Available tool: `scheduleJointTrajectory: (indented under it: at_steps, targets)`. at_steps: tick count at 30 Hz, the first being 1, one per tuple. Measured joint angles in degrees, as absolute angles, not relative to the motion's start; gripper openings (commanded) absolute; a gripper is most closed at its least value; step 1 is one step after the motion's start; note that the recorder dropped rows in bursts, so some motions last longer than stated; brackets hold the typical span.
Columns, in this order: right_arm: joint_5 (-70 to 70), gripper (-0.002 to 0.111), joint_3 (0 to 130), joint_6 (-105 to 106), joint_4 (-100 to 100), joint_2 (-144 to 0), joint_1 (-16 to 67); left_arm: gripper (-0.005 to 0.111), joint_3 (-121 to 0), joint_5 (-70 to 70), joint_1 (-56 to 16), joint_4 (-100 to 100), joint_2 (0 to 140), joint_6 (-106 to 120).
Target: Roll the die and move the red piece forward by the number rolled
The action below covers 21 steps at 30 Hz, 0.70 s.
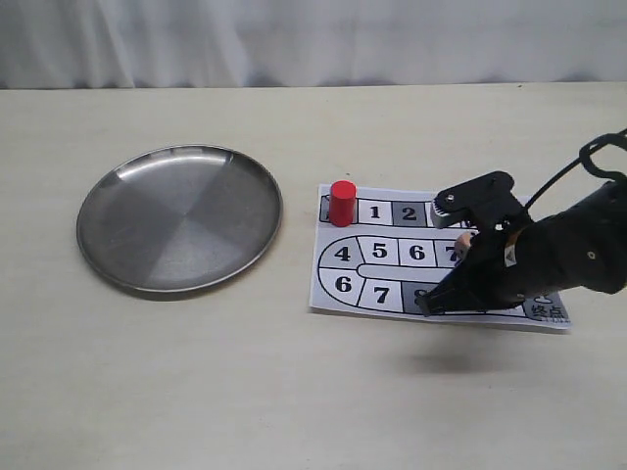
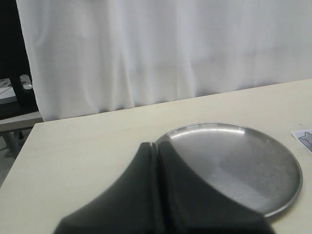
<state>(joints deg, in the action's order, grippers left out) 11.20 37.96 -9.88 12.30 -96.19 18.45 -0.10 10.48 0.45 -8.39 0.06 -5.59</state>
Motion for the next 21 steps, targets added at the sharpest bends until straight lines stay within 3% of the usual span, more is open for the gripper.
scheduleJointTrajectory:
  at_steps: [6, 21]
  targets:
    - [10.46, 0.004, 37.96, -9.88, 11.18, -98.16, 12.99, 0.000, -0.10, 10.48, 0.45, -8.39, 0.06, -5.59]
    - [6.61, 0.004, 37.96, -9.88, 10.98, -98.52, 12.85, 0.000, -0.10, 10.48, 0.45, -8.39, 0.06, -5.59]
